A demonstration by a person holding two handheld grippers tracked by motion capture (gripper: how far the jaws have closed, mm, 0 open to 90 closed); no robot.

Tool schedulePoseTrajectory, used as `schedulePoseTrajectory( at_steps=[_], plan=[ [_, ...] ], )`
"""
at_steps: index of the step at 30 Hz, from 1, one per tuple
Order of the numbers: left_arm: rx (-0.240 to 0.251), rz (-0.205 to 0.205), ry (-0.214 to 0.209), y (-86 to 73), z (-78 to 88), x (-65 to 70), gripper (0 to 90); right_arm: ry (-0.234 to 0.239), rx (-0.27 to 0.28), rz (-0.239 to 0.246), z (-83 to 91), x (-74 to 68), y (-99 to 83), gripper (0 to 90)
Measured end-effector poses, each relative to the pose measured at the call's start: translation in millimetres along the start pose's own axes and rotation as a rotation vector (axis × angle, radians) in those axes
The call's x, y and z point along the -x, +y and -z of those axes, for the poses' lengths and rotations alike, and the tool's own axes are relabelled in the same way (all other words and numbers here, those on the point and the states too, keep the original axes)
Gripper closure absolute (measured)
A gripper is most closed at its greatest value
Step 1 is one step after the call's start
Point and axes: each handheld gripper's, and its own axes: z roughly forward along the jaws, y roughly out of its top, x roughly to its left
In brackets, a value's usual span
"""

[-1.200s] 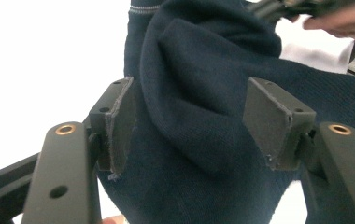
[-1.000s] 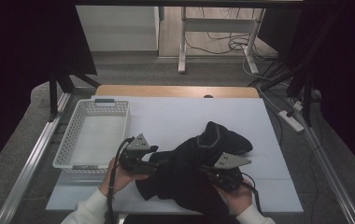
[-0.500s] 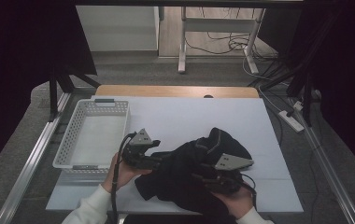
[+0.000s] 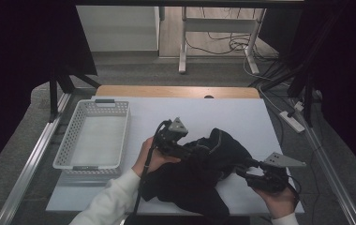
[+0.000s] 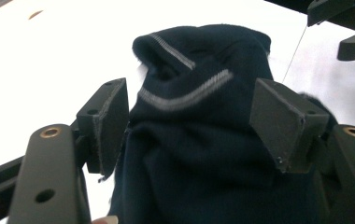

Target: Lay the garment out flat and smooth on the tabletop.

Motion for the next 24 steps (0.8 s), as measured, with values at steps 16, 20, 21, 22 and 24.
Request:
schedulePoseTrajectory(
  at_steps=[16, 20, 21, 22, 24],
  plan=[
    [-0.172, -0.052, -0.13, -0.6, -56.1, 4.3, 46.7, -0.069, -0.005, -0.041, -1.2, 18.0, -9.1, 39.3],
    [-0.157, -0.069, -0.125, -3.2, -56.2, 5.0, 79.4, -0.077, -0.012, -0.045, -2.8, 19.4, -11.0, 38.9],
    [-0.142, -0.067, -0.117, -3.0, -53.6, 3.9, 81.0, -0.078, -0.012, -0.046, -2.8, 19.8, -11.2, 38.7],
    [-0.109, -0.063, -0.101, -2.8, -48.5, 1.9, 81.6, -0.081, -0.012, -0.047, -2.6, 20.3, -11.4, 38.6],
    [-0.045, -0.045, -0.07, -2.6, -36.5, -3.1, 82.1, -0.085, -0.012, -0.049, -1.5, 21.8, -11.8, 38.5]
  ],
)
